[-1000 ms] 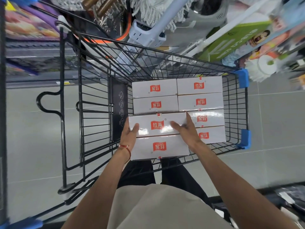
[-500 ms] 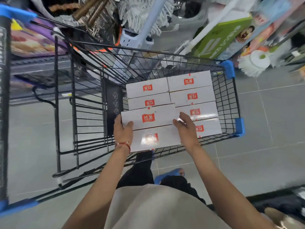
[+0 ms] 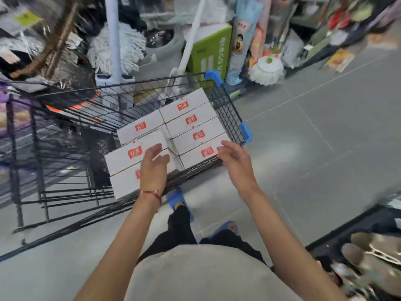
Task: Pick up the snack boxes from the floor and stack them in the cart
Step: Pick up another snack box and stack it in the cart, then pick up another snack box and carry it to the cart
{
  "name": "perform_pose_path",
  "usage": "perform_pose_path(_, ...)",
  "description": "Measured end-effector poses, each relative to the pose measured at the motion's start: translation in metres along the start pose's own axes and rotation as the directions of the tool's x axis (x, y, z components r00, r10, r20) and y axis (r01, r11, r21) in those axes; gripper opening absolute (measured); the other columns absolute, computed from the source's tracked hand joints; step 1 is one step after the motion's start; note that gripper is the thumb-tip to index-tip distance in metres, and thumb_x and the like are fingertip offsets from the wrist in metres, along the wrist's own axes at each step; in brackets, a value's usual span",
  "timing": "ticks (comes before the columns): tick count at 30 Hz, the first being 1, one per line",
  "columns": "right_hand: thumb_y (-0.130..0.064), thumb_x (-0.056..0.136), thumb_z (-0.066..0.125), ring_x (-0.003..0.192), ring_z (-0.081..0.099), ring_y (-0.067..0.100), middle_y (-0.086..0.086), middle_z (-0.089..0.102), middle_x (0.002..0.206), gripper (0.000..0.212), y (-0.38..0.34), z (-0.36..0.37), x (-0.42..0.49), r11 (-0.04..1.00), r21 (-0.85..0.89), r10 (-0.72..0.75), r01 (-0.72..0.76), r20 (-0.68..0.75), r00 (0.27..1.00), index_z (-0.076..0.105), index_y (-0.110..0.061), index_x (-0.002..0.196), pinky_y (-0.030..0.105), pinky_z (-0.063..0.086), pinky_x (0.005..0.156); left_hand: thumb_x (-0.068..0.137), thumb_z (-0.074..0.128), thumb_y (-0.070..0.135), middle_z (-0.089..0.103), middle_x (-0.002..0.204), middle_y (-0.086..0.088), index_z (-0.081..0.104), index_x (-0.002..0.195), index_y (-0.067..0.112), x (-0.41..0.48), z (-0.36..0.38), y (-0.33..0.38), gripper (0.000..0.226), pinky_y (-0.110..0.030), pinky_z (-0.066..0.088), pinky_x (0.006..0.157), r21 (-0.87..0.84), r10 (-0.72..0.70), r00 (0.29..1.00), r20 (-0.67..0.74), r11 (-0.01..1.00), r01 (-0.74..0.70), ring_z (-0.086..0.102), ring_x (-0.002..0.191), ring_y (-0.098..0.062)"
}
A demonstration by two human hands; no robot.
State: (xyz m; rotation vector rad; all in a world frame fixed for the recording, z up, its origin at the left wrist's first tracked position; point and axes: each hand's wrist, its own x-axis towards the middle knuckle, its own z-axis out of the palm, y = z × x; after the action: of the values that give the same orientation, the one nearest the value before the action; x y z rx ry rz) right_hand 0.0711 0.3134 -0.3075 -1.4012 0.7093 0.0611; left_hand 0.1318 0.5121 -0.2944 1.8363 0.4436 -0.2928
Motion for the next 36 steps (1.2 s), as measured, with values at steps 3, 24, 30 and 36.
perform_pose_path(3,-0.013,0.101,0.067,0.100,0.067,-0.001,-0.007,0.073,0.111,0.030,0.002,-0.048,-0.019,1.000,0.014,-0.025,0.026,-0.054,0.998,0.067,-0.013,0.131,0.022,0.051,0.098,0.098,0.058,0.009,0.063,0.133,-0.002,0.063,0.128,0.016,-0.033,0.041,0.012,0.031,-0.034,0.046,0.102,0.024,0.036,0.995,0.096,0.999,-0.039,0.057,0.117,-0.016)
perform_pose_path(24,-0.032,0.086,0.069,0.116,0.069,0.018,0.003,0.075,0.121,0.027,-0.050,-0.310,-0.014,0.966,0.224,0.013,0.129,-0.542,0.840,0.070,-0.033,0.113,0.029,0.050,0.103,0.097,0.056,-0.002,0.068,0.111,0.005,0.063,0.121,0.014,-0.101,0.372,0.115,0.030,-0.014,0.045,0.083,0.054,0.163,0.627,0.762,0.949,-0.312,0.062,0.095,0.005)
perform_pose_path(30,-0.033,0.089,0.071,0.114,0.070,0.020,0.001,0.075,0.121,0.024,-0.102,-0.375,0.056,0.954,0.262,0.055,0.145,-0.629,0.776,0.071,-0.035,0.113,0.037,0.051,0.103,0.096,0.059,0.000,0.070,0.109,0.010,0.065,0.117,0.019,-0.060,0.476,0.176,0.029,-0.021,0.044,0.088,0.051,0.146,0.574,0.806,0.948,-0.313,0.063,0.093,0.005)
perform_pose_path(36,-0.020,0.101,0.065,0.108,0.072,0.016,0.003,0.075,0.121,0.019,-0.154,-0.433,0.120,0.924,0.326,0.080,0.200,-0.677,0.732,0.070,-0.028,0.118,0.034,0.052,0.100,0.096,0.059,-0.001,0.070,0.108,0.007,0.066,0.115,0.017,-0.029,0.570,0.242,0.027,-0.021,0.045,0.088,0.032,0.147,0.524,0.839,0.948,-0.317,0.064,0.091,0.005)
